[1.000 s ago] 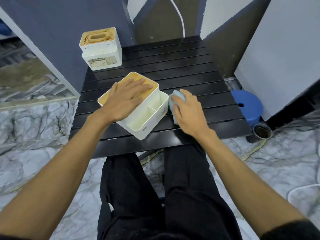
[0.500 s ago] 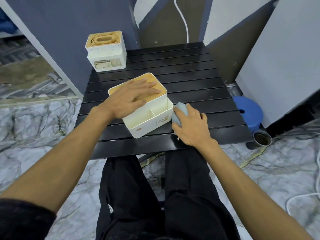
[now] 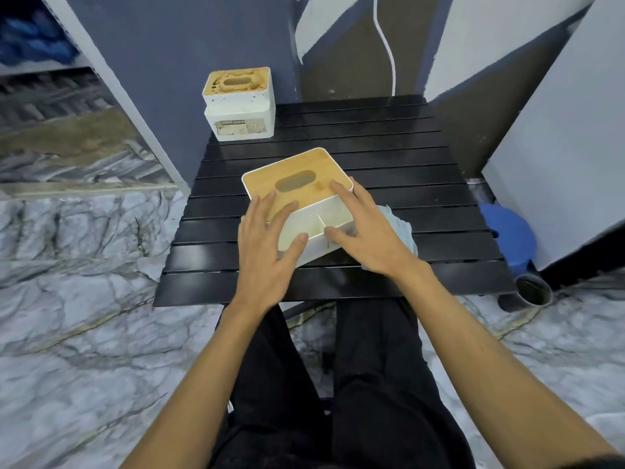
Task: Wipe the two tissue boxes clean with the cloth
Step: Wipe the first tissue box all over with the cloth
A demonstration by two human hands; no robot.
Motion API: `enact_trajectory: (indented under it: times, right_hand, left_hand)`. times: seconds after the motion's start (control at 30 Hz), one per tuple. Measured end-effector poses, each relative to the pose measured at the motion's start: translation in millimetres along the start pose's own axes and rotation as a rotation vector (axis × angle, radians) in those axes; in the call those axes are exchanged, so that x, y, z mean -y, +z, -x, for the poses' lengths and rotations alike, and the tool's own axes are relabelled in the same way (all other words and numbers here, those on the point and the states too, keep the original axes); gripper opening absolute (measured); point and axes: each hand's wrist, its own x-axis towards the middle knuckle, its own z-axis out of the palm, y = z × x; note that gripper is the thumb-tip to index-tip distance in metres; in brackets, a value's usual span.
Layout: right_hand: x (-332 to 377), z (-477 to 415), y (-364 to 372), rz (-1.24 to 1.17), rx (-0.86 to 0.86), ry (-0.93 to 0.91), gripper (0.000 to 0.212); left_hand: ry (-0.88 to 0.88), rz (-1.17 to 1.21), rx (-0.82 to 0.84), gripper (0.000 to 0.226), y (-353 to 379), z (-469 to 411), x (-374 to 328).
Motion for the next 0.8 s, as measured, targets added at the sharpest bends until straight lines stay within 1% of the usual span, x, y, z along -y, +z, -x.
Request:
enact_trajectory:
  times: [0.13,0.3,0.43,0.57,0.8]
  right_hand:
    - [0,3,4,-0.032,-0.011,0.006,0.077]
    - [9,6,14,-0.005,-0.076,0.04,0.08]
    - [15,2,20,0.022,-0.119,0.053,0.079]
    - [15,-8,17,0.03,-0.13,0.091,0.077]
    - [-4,-39,0,0.02,-0.116,0.127,0.073]
  left_hand:
    - [-0.02,0.035,0.035,0.061,6,0,7]
    - [-0.069,0.149,0.058,0.056,-5,-6,11]
    - [-0.163,0.129,0.0,0.061,-9,-8,10]
    - [-0.205,0.136,-0.044,0.067,-9,-22,12]
    - [-0.171,0.195,0.059,0.065,-1,-70,25]
